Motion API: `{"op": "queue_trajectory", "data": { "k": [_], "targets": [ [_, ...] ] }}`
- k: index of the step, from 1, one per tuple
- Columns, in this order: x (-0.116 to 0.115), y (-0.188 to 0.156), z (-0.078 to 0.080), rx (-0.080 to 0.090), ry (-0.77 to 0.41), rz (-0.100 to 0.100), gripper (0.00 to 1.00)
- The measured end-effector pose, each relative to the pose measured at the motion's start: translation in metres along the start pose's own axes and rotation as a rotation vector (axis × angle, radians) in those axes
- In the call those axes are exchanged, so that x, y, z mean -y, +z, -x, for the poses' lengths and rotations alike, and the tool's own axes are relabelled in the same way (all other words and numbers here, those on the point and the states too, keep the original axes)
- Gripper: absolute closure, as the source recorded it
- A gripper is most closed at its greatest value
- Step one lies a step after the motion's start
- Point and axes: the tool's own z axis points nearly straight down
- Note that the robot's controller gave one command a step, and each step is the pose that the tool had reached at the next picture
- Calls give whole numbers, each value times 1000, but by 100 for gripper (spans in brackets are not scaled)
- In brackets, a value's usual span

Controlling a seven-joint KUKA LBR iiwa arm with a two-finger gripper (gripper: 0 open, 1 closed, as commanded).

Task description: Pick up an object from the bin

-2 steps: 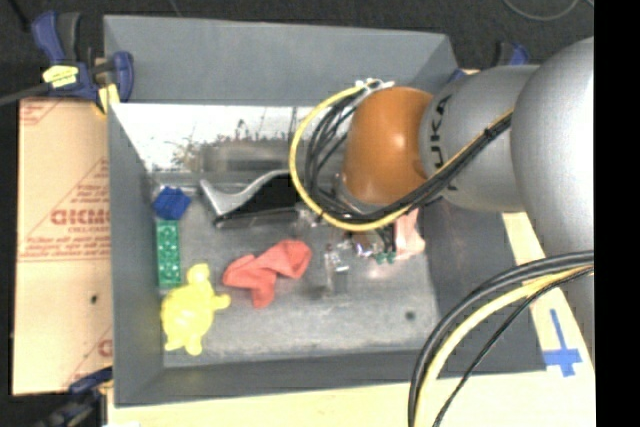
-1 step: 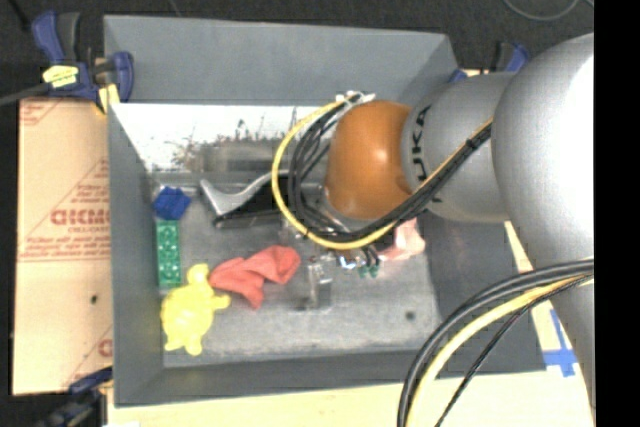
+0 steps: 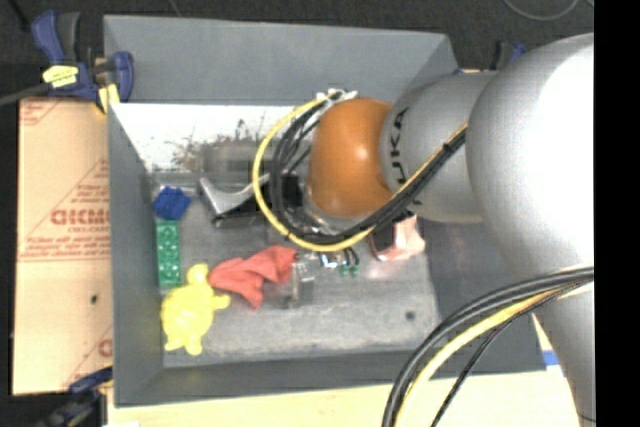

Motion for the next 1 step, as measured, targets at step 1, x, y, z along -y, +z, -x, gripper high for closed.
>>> {"op": "queue_trajectory", "data": {
  "k": [1],
  "targets": [
    [-25, 1, -3, 4, -130, 2, 100]
  ]
}}
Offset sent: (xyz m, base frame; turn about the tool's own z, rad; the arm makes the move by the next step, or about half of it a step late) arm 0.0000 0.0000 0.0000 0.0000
